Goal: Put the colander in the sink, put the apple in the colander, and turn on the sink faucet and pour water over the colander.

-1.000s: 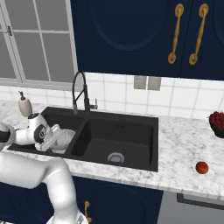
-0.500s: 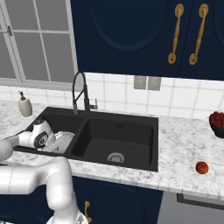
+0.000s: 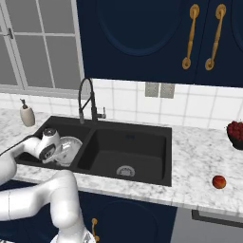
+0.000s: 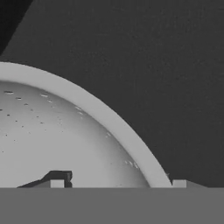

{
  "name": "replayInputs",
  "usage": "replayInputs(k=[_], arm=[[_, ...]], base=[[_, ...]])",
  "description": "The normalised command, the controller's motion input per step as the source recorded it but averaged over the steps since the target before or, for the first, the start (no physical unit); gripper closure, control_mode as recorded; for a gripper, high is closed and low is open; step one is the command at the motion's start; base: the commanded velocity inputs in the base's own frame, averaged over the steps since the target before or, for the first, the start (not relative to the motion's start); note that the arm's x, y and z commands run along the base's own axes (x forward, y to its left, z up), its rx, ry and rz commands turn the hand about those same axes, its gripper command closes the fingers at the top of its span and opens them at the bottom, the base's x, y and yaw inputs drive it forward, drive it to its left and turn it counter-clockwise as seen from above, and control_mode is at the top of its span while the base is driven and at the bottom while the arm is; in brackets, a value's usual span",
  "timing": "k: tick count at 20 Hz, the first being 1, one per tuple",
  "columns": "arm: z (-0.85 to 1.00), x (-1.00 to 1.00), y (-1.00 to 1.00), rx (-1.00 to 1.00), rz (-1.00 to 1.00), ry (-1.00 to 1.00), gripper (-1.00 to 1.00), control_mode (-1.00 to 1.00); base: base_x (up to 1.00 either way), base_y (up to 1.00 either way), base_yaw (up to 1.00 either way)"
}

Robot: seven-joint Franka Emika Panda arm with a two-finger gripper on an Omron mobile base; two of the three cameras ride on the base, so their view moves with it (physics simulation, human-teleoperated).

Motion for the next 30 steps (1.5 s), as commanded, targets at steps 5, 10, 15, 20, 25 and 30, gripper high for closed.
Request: replayInputs(k=[5, 10, 15, 20, 25, 30], arm=[[0.0, -0.02, 0.0, 0.14, -0.13, -0.13, -1.0, -1.0], [0.47, -0.31, -0.07, 0.09, -0.07, -0.09, -1.0, -1.0], [1.0, -0.35, -0.11, 0.04, 0.0, -0.02, -1.0, -1.0], [1.0, -0.47, 0.06, -0.16, 0.21, -0.02, -1.0, -1.0], [1.0, -0.83, 0.0, -0.11, 0.3, -0.24, -1.0, -1.0], [0.94, -0.6, -0.38, -0.15, 0.33, -0.1, -1.0, -1.0]], base=[[0.0, 0.0, 0.0], [0.0, 0.0, 0.0], [0.0, 0.0, 0.0], [0.0, 0.0, 0.0], [0.0, 0.0, 0.0], [0.0, 0.0, 0.0]])
